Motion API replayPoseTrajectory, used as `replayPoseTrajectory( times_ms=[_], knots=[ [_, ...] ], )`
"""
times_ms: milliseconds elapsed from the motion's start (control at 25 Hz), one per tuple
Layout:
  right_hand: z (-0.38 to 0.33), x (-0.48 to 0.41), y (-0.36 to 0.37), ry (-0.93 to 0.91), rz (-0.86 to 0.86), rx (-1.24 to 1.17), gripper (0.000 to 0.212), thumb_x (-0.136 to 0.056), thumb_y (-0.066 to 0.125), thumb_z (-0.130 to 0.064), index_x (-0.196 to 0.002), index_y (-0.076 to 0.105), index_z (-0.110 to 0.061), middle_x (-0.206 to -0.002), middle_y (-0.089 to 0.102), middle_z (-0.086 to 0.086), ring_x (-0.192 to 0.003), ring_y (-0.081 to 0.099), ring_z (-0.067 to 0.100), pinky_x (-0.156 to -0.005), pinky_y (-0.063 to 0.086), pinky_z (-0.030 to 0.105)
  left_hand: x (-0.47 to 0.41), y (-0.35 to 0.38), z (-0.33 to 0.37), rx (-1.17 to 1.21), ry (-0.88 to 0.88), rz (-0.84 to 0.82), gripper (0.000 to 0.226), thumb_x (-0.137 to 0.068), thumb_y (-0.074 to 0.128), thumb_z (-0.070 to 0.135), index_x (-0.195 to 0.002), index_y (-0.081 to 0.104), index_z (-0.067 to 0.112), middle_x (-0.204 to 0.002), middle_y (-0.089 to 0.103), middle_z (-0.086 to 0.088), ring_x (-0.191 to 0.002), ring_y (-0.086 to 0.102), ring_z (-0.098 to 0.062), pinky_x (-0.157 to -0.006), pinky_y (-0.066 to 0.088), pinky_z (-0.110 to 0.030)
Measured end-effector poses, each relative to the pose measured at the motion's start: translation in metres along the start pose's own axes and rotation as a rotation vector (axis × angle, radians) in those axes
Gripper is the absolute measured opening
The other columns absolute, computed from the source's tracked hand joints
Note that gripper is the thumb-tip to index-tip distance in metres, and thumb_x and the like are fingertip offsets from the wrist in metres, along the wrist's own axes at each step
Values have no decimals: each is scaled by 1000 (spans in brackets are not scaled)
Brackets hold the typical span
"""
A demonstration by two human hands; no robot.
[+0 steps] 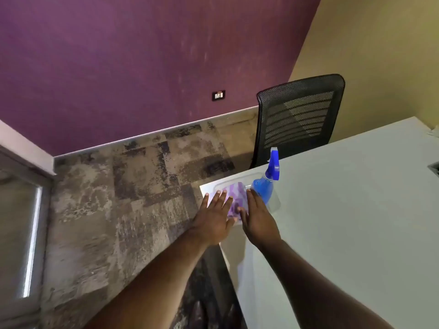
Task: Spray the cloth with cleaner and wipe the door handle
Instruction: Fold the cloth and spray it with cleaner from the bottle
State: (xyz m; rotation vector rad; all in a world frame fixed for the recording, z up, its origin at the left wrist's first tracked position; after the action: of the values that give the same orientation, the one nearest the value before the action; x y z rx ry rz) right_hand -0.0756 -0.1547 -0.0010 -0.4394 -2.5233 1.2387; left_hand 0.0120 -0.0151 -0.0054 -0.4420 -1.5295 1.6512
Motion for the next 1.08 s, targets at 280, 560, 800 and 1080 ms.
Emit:
replayPoseTrajectory(
  times_ms=[280,560,800,1080],
  knots=[
    [1,-39,29,88,-171,199,58,-109,45,-19,-162,26,-5,-162,40,19,-147,42,38,-121,37,45,-16,13,5,-77,20,-51,61,-111,26,44,-165,28,14,-172,29,-6,-163,-2,-27,-130,-8,-57],
    [-8,-55,31,323,-20,144,48,-107,51,-37,-147,41,-13,-120,68,12,-108,69,26,-84,54,17,-21,14,0,122,-14,39,59,-106,44,30,-162,32,15,-167,38,-2,-163,8,-23,-131,-9,-49],
    [-36,-41,-3,279,131,-21,68,-90,67,-36,-150,43,-16,-133,66,10,-125,60,32,-101,54,46,-11,-7,-4,711,-221,409,67,-96,68,15,-158,41,11,-158,49,-10,-147,45,-27,-121,39,-44],
    [-63,-13,-44,184,313,-516,50,-94,75,-30,-138,52,-22,-124,64,-9,-113,66,16,-91,59,24,-6,-57,3,1694,-320,353,53,-87,83,18,-136,63,13,-128,73,-14,-122,68,-36,-93,62,-35]
  ],
)
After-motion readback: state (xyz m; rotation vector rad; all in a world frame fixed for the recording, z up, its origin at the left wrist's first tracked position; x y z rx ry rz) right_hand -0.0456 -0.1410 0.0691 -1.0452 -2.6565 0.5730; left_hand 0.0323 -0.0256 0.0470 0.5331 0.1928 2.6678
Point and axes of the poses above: each hand's wrist, its own x-axis away from the middle knuckle, its own y-axis out of the palm, z = x × y, the point moved 2 cm from there along -x, towards the middle knuckle
